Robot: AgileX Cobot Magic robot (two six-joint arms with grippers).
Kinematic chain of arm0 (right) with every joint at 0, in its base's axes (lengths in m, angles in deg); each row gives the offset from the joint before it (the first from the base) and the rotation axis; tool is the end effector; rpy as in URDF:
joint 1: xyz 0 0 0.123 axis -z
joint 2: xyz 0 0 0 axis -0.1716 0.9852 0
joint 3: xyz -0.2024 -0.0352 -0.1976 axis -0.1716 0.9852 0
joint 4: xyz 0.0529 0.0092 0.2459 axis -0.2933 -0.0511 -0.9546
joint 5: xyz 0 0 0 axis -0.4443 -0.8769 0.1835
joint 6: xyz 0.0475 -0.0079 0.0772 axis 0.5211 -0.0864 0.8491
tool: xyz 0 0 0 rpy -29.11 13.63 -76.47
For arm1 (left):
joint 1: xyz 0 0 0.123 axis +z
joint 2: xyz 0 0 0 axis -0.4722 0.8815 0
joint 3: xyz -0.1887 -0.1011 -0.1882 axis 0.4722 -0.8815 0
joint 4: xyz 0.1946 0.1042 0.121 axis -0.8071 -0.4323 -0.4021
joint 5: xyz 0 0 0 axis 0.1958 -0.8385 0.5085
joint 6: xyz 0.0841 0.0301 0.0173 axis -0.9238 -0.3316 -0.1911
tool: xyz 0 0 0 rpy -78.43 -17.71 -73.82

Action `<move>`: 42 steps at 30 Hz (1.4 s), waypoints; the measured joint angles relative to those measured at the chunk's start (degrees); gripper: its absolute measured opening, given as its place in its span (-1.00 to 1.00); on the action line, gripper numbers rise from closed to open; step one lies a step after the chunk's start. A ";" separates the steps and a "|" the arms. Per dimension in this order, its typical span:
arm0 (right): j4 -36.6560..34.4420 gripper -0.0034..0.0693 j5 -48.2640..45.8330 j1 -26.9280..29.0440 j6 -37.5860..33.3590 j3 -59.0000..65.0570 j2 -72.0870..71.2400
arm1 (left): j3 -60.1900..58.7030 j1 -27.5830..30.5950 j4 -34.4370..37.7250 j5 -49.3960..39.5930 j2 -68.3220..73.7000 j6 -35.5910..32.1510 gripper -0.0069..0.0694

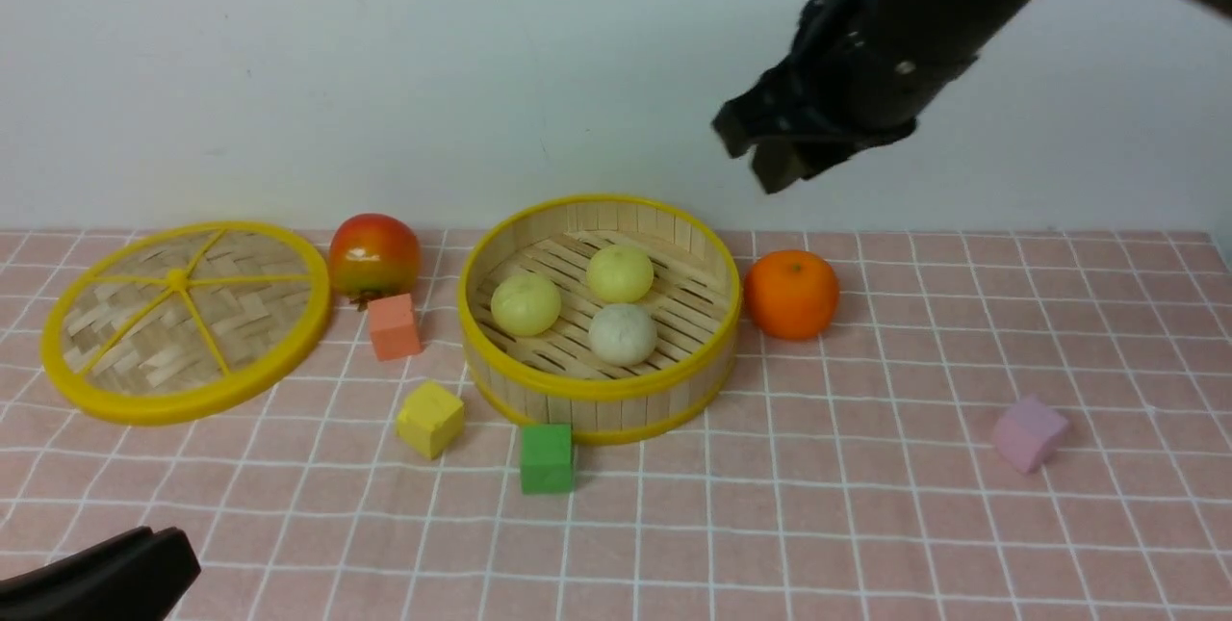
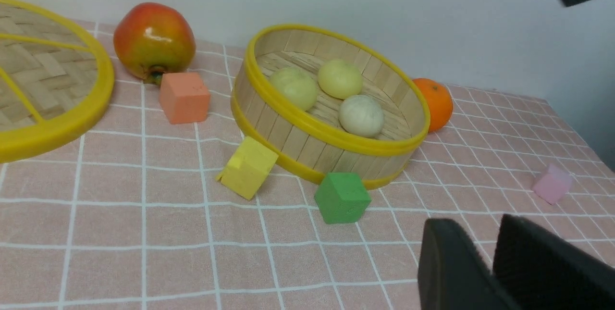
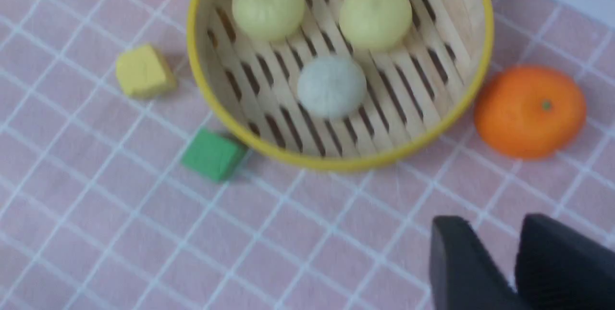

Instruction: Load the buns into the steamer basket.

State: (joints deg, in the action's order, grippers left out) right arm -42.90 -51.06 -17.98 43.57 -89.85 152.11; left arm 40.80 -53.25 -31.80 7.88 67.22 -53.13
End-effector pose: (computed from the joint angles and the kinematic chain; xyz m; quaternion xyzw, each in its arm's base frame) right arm 0.3335 0.1844 0.3845 -0.2232 0.9318 0.1100 0.2641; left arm 0.0766 -0.0363 0.2420 -0.0025 0.7652 -0.2772 0.5811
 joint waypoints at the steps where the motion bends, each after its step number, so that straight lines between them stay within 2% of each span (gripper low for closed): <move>1: 0.28 -0.73 -2.38 0.00 0.86 1.43 -2.56 | 0.00 0.00 0.00 0.00 0.00 0.00 -0.39; 3: 0.42 -0.92 -3.60 0.00 2.50 3.63 -5.67 | 0.00 0.00 0.00 0.00 0.00 0.00 -0.39; 4: 0.42 -0.94 -3.84 0.00 3.34 4.98 -7.23 | 0.00 0.00 0.00 0.00 0.00 0.00 -0.39; 13: -0.70 -0.94 -4.59 0.00 5.05 9.04 -17.13 | 0.00 0.00 0.00 0.00 0.00 0.00 -0.38; 21: 4.86 -0.94 -4.10 0.29 2.23 12.39 -19.48 | 0.00 0.00 0.00 -0.05 0.00 0.00 -0.35; 24: 6.27 -0.94 0.30 0.75 -0.39 21.81 -24.67 | 0.00 0.00 0.00 -0.05 0.00 0.00 -0.35; 27: 5.70 -0.94 15.63 5.23 -1.39 41.58 -36.89 | 0.00 0.00 0.00 -0.05 0.00 0.00 -0.34; 28: 5.70 -0.94 16.63 5.63 -1.39 42.91 -37.70 | 0.00 0.00 0.00 -0.05 0.00 0.00 -0.34; 29: 4.86 -0.94 24.66 9.14 -1.39 55.36 -44.27 | 0.00 0.00 0.00 -0.05 0.00 0.00 -0.34; 32: 4.25 -0.94 37.27 16.30 -1.39 73.99 -57.39 | 0.00 0.00 0.00 -0.05 0.00 0.00 -0.34; 35: 4.19 -0.94 45.89 22.12 -1.39 89.20 -73.35 | 0.00 0.00 0.00 -0.05 0.00 0.00 -0.34; 39: 3.52 -0.94 47.49 28.14 -0.71 102.45 -92.55 | 0.00 0.00 0.00 -0.05 0.00 0.00 -0.34; 42: 2.20 -0.94 45.11 29.95 -0.39 106.33 -99.25 | 0.00 0.00 0.00 -0.05 0.00 0.00 -0.34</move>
State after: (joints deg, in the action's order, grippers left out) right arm -40.70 -5.95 11.97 43.18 16.49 52.86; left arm 40.80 -53.25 -31.80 7.83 67.22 -53.13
